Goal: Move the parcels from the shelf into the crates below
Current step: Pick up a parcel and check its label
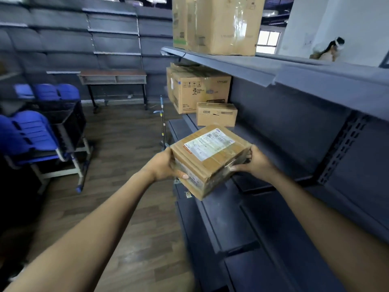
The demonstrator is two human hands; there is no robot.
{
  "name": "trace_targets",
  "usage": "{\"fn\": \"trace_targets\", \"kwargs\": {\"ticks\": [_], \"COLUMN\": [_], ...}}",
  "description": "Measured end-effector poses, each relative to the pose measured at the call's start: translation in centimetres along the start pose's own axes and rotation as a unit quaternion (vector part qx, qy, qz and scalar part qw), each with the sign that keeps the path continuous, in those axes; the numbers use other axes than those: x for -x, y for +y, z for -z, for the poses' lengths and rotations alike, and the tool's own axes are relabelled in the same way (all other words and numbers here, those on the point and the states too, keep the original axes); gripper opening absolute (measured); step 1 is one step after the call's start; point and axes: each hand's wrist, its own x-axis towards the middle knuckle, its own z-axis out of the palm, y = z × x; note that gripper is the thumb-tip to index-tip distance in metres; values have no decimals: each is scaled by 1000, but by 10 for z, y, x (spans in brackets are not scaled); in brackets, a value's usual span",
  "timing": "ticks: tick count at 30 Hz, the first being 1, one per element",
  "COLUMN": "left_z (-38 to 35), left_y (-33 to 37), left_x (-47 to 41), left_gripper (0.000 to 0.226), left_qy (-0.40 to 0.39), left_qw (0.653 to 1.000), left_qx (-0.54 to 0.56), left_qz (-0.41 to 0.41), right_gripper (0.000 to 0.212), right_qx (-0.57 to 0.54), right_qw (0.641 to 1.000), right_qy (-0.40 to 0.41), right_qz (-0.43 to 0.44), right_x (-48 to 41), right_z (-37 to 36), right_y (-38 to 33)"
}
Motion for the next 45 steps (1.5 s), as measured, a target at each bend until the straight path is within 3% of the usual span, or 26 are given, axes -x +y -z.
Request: {"fn": "trace_targets", "kwargs": {"ticks": [5, 15, 23, 30, 45], "left_z": [64, 157, 223, 287, 482], "left_y": [-61, -165, -235, -302, -508], "left_x": [52, 74, 0, -74, -279], "left_gripper": [97, 98, 97, 96, 92], "left_qy": [60, 163, 237, 287, 287], "left_qw": [997, 980, 955, 936, 928], "left_qx": [-8, -9, -9, -11, -45], "left_qz": [45, 113, 175, 201, 233], "right_gripper": [113, 102, 86, 88, 82], "right_qx": [-26, -4, 14, 5, -16], "right_qw": [994, 976, 952, 936, 929], "right_qy": [-85, -167, -219, -255, -251], "right_qz": [55, 142, 212, 243, 273], "right_x": [-23, -120, -269, -393, -677], "right_z": [-86, -228, -309, -380, -568], "right_y": [-47, -129, -190, -245, -360]}}
